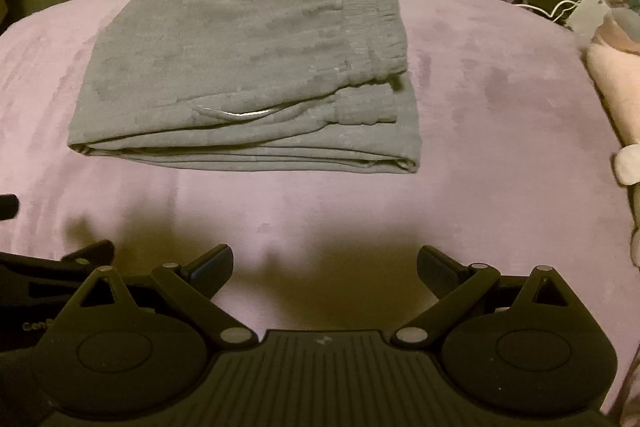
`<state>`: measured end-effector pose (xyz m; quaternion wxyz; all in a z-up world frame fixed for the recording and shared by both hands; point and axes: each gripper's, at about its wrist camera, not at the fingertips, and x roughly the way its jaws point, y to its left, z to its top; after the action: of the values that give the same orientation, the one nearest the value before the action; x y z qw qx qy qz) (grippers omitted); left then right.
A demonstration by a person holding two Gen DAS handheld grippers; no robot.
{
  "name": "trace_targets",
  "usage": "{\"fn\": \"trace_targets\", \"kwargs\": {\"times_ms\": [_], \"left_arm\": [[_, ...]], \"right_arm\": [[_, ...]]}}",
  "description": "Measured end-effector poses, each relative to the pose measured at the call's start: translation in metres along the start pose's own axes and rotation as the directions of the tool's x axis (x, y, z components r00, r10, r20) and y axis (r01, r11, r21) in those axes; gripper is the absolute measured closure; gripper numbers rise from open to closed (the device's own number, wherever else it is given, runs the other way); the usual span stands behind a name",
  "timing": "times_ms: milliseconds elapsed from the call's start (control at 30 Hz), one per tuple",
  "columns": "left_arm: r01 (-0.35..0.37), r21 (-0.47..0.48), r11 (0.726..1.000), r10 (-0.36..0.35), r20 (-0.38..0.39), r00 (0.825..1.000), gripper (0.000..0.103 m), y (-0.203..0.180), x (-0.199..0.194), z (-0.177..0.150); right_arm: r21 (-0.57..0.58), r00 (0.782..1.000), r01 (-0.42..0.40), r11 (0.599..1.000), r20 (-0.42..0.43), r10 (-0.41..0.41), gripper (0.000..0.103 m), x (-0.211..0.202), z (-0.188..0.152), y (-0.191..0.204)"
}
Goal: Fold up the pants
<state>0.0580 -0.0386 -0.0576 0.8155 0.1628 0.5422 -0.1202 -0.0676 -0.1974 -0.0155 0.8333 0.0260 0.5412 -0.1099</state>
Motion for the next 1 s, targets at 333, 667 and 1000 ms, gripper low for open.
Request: {"fn": "trace_targets", "kwargs": {"times_ms": [333, 667, 1000], "left_arm": [[0.014, -0.050, 0.999, -0.014, -0.001, 1.000, 0.003, 0.005, -0.009, 0.004], [-0.004, -0.056, 0.998, 0.006, 0.034, 0.999, 0.003, 0.004, -0.019, 0.007], [-0.007, -0.020, 1.000, 0.009, 0.058, 0.998, 0.003, -0.003, -0.025, 0.010]], "right_arm": [[0.054, 1.000, -0.004, 0.999, 0.008, 0.003, 0.004, -0.005, 0.000, -0.013], [0.045, 1.000, -0.013, 0.999, 0.022, 0.012, 0.004, -0.008, -0.003, -0.013], [0.043, 1.000, -0.009, 0.999, 0.024, 0.008, 0.004, -0.007, -0.004, -0.012]]}}
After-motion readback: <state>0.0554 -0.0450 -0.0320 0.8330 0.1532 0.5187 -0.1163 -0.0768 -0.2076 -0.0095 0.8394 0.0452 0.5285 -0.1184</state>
